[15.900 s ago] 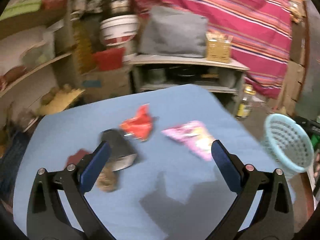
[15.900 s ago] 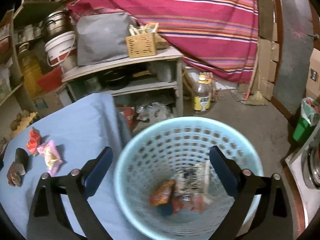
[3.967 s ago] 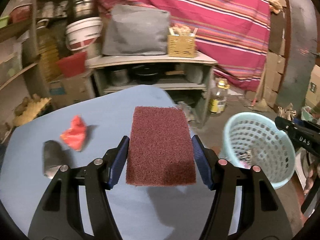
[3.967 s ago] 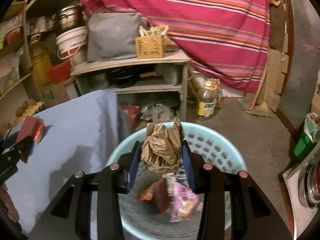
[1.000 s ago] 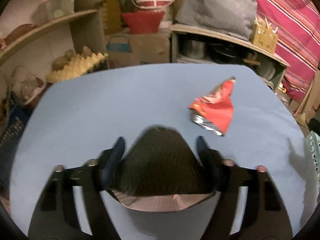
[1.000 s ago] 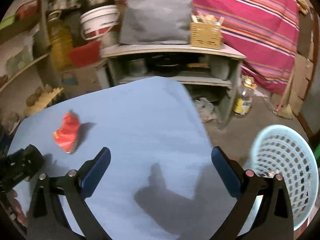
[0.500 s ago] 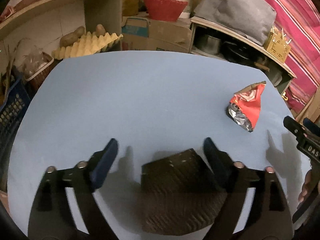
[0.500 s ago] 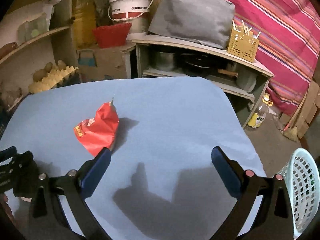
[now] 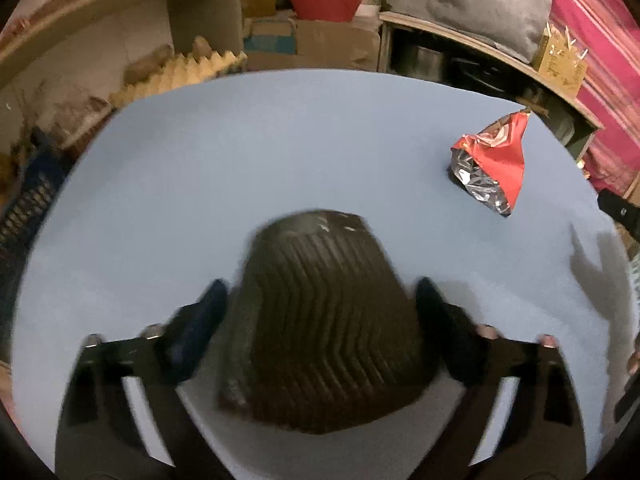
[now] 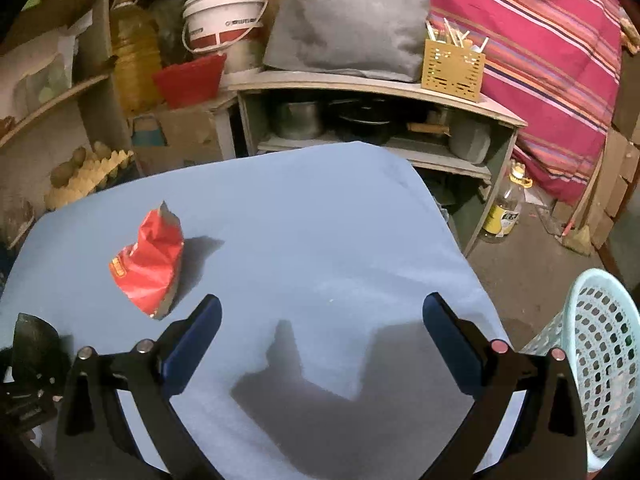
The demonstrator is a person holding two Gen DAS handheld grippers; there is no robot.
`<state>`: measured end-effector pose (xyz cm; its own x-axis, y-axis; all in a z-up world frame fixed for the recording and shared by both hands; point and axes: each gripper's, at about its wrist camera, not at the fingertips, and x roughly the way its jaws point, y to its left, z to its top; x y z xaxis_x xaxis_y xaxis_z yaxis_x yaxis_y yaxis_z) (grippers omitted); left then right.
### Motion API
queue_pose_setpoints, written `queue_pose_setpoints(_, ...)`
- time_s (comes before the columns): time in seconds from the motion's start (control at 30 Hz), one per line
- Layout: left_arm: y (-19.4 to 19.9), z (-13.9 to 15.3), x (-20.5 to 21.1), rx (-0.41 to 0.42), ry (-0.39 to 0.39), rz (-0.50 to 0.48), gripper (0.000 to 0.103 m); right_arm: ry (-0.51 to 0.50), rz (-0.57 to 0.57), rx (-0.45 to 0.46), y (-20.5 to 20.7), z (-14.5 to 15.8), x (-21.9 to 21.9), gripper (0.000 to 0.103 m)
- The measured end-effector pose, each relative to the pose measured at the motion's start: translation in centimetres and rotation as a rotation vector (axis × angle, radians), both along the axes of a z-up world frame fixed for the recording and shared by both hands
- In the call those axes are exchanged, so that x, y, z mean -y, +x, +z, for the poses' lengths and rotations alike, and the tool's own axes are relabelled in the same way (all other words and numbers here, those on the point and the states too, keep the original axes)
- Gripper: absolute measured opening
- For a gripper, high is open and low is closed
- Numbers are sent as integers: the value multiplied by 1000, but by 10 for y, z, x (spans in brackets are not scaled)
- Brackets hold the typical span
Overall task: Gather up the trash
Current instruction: 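Grasp the black ribbed rubber piece with the left tool, then grasp the red chip bag with the right tool while the left tool holds the rubber piece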
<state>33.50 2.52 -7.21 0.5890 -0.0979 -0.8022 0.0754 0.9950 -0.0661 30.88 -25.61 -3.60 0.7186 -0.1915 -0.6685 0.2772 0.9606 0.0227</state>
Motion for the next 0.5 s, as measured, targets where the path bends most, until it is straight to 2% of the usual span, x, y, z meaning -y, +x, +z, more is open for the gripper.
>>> queue_pose_setpoints(0.07, 2, 0, -4, -3, -28, -3, 78, 6, 3, -1, 1, -1, -2, 98)
queue_pose_setpoints(0.27, 4, 8, -11, 24, -18, -13, 78, -3, 12, 1, 6, -3, -17, 98)
queue_pose_setpoints(0.4, 9, 25, -23, 104, 94, -7, 78, -21, 50, 9, 14, 0, -40, 98)
queue_pose_setpoints(0.5, 11, 36, -37, 162, 141, 9, 78, -50, 74, 15, 23, 5, -62, 98)
